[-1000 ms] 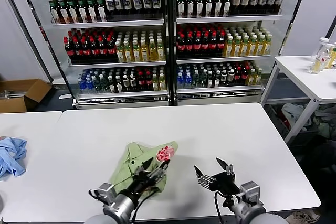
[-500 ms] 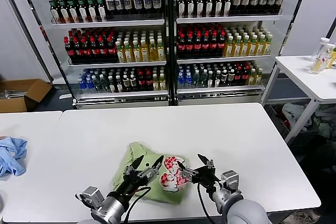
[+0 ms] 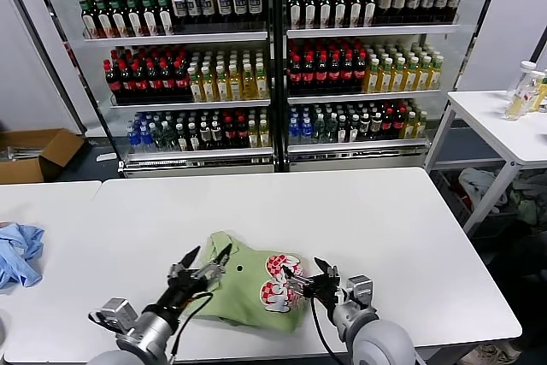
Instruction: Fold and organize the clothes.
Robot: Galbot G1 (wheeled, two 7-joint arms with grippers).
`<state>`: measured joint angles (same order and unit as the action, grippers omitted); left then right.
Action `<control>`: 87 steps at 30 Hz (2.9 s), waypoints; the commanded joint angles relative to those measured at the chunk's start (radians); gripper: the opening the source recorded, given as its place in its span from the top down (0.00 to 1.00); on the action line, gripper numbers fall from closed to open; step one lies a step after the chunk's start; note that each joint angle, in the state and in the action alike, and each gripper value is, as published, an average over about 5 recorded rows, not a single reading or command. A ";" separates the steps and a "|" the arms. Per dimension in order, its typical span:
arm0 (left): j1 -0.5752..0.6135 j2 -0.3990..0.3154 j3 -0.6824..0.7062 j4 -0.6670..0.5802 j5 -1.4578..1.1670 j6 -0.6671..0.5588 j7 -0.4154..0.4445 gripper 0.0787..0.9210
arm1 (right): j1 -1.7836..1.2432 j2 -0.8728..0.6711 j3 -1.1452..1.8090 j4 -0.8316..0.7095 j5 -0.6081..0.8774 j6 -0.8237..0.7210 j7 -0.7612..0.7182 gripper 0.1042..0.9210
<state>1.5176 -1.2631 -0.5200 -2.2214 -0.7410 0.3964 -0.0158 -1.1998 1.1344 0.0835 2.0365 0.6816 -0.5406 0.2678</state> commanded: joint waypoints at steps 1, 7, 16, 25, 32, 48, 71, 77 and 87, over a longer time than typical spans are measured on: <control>0.001 0.054 -0.125 0.047 0.006 -0.026 -0.024 0.12 | 0.022 0.092 -0.035 -0.108 0.025 -0.002 0.050 0.12; 0.018 0.059 -0.143 0.049 0.014 -0.034 -0.029 0.12 | 0.025 0.095 -0.044 -0.111 0.047 0.001 0.065 0.20; 0.014 0.061 -0.141 0.065 0.026 -0.040 -0.031 0.12 | 0.135 0.092 -0.056 -0.192 0.014 0.003 0.054 0.52; -0.007 0.089 -0.141 0.141 0.127 -0.080 -0.031 0.12 | 0.322 0.089 -0.075 -0.346 -0.114 0.046 -0.016 0.84; -0.007 0.090 -0.133 0.152 0.170 -0.099 -0.032 0.12 | 0.373 0.071 -0.063 -0.408 -0.219 0.109 -0.061 0.98; 0.009 0.082 -0.115 0.116 0.225 -0.114 -0.040 0.12 | 0.139 0.002 0.025 -0.231 -0.450 0.295 -0.063 0.78; 0.087 0.021 -0.101 0.024 0.350 -0.163 -0.042 0.12 | -0.385 -0.014 0.357 0.149 -0.428 0.416 -0.060 0.12; 0.095 0.013 -0.099 0.019 0.364 -0.167 -0.042 0.12 | -0.382 -0.007 0.363 0.169 -0.430 0.427 -0.046 0.12; 0.108 0.005 -0.100 0.012 0.382 -0.170 -0.041 0.12 | -0.374 -0.010 0.354 0.195 -0.435 0.416 -0.035 0.12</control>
<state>1.6194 -1.2537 -0.6193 -2.2022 -0.3765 0.2294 -0.0570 -1.5247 1.1271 0.4057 2.1850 0.2512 -0.1349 0.2262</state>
